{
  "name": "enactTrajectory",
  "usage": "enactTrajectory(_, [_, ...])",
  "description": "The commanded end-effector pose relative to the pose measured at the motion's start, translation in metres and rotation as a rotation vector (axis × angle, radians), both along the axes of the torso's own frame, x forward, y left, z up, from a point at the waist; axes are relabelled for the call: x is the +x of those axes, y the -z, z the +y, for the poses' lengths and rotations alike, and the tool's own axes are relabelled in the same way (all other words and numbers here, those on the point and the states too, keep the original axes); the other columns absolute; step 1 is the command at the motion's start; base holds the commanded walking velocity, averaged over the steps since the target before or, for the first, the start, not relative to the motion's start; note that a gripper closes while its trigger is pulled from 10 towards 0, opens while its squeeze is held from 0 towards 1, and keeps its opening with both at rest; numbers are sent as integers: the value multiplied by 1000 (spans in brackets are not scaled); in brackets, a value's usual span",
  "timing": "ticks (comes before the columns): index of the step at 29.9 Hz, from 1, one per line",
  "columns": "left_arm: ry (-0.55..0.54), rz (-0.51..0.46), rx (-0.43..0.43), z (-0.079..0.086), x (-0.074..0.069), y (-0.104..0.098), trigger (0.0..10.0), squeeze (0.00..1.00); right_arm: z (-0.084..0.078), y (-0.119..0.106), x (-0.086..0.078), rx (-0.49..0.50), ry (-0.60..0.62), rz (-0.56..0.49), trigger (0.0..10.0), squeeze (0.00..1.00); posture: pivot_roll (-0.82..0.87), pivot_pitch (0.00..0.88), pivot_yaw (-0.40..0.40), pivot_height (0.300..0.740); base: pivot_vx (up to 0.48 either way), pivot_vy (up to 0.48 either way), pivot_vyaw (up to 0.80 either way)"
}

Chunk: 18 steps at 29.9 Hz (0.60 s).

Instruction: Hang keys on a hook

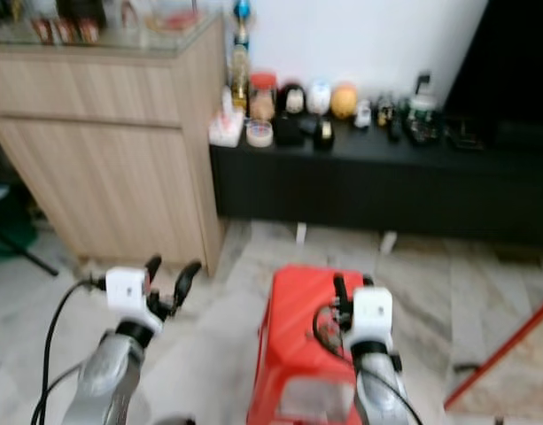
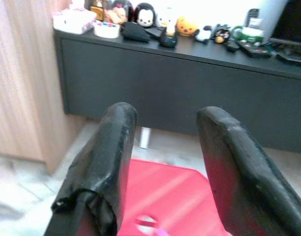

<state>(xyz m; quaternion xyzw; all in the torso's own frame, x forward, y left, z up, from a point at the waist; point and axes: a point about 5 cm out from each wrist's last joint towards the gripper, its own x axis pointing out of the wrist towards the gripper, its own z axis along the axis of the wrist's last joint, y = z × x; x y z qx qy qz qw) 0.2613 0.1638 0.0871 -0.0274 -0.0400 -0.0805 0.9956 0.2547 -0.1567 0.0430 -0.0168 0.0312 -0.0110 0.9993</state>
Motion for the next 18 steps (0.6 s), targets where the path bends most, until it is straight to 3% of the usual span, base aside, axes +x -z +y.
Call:
enactTrajectory(1, [-3,6,2,1,1,0,10000,0,-3,0,0,3,11,6,10000,0,33,0,-77,647,345,0,0])
enactTrajectory(9, [-3,12,5,0,0,1,10000,0,-16,11,-3,99,140,72,10000,0,36,0,-79,647,254,0,0])
enactTrajectory(10, [-5,15,5,1,0,2,10000,0,-23,16,-4,139,200,110,10000,0,38,0,-78,647,0,0,0])
enactTrajectory(14, [-5,19,6,1,0,2,10000,0,-27,29,-8,245,245,192,10000,0,38,0,-78,647,0,0,0])
enactTrajectory(15, [-3,20,7,1,0,3,10000,0,-28,40,-12,274,275,268,10000,0,38,0,-78,647,0,0,0])
enactTrajectory(18, [0,20,7,1,0,3,10000,0,-29,55,-18,340,306,362,10000,0,38,0,-78,647,0,0,0])
